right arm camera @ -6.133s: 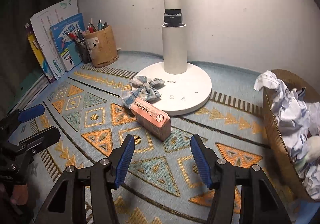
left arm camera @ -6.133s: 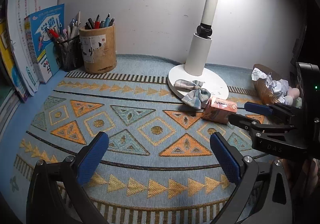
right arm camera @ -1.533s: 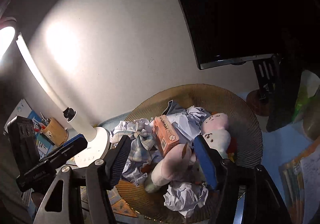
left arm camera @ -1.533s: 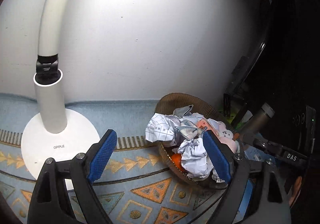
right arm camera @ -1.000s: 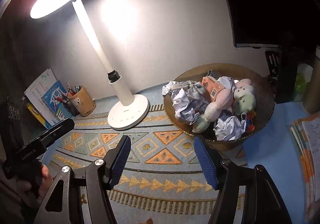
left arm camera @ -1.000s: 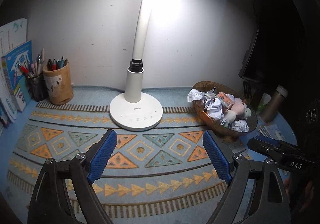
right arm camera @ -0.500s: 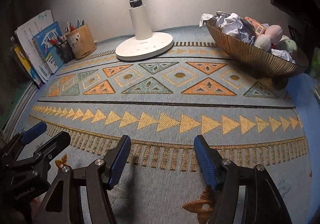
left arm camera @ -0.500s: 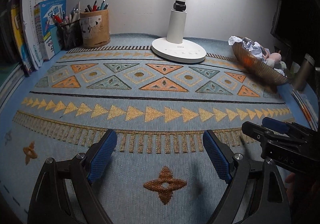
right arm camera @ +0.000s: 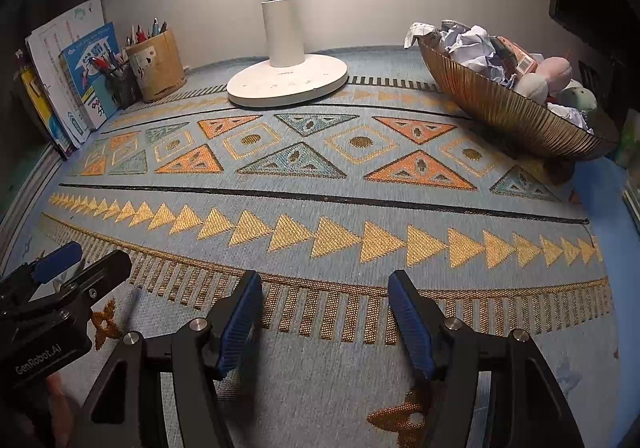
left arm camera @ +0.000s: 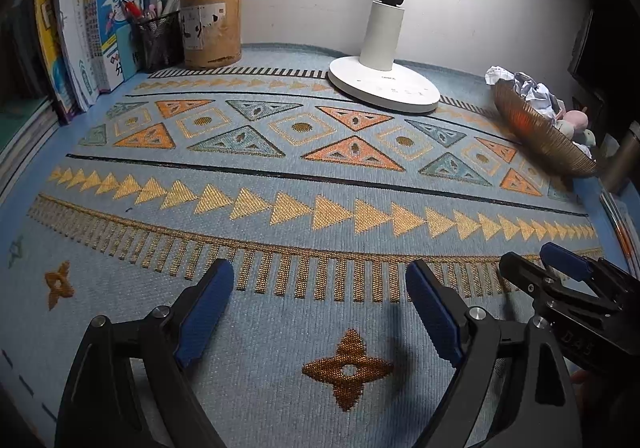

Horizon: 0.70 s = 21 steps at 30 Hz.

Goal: Organize objects

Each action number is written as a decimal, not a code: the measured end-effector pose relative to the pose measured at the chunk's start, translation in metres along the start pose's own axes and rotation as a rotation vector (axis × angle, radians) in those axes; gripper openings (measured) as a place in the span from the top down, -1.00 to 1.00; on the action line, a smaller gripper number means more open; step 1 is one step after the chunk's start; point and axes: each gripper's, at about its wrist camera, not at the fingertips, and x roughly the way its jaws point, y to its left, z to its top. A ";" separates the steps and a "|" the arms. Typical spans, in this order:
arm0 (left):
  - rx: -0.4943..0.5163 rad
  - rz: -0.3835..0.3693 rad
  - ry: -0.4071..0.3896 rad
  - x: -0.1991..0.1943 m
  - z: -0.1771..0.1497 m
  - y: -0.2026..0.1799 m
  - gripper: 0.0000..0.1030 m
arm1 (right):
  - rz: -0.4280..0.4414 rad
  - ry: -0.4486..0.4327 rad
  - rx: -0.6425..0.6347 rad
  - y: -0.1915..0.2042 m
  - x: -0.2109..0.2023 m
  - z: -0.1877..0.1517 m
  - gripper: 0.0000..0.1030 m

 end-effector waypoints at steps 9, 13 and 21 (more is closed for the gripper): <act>0.008 0.023 0.032 0.005 0.000 -0.001 -0.69 | -0.005 0.001 -0.001 0.000 0.000 0.000 -0.26; 0.023 0.039 0.050 0.009 0.000 -0.004 -0.76 | -0.007 0.007 -0.008 0.002 0.001 0.000 -0.32; 0.070 0.066 0.081 0.014 -0.001 -0.012 -0.96 | -0.035 0.018 -0.037 0.008 0.004 0.000 -0.47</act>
